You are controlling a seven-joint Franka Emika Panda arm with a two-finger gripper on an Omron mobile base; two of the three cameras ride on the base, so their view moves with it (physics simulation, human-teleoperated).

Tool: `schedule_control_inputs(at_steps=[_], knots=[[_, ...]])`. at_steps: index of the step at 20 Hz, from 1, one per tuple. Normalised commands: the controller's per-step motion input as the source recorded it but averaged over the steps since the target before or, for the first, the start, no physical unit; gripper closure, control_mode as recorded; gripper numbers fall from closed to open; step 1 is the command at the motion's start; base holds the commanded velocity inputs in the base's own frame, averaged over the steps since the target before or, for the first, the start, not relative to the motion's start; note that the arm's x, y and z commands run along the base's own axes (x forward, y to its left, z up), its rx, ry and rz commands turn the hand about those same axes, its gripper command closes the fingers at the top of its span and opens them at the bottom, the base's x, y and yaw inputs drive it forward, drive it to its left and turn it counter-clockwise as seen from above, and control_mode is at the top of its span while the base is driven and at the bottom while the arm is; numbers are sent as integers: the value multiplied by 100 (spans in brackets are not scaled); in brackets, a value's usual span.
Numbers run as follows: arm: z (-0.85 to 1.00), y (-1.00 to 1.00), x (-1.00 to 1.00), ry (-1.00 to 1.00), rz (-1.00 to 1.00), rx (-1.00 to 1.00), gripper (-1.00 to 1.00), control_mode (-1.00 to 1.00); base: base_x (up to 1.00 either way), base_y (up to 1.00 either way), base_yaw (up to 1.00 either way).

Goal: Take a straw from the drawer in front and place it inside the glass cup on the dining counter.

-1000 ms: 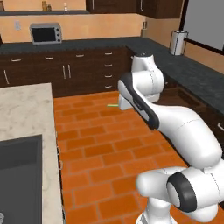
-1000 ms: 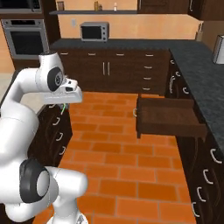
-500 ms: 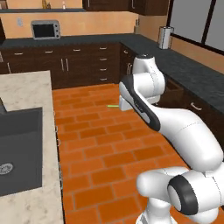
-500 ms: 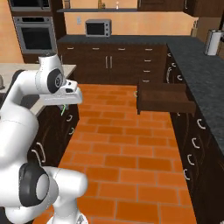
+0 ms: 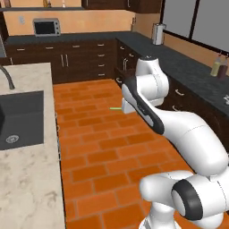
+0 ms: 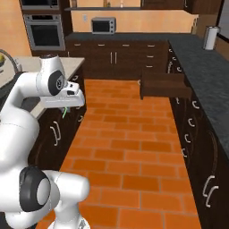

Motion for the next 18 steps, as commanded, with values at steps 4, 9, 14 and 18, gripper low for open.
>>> schedule_control_inputs(at_steps=[4, 9, 14, 18], knots=[[0, 0, 0, 0, 0, 0, 100, 100, -83, 14, 0], [0, 0, 0, 0, 0, 0, 100, 100, -81, 14, 0], [0, 0, 0, 0, 0, 0, 100, 100, -79, 19, 0], [0, 0, 0, 0, 0, 0, 100, 100, -75, 22, 0]])
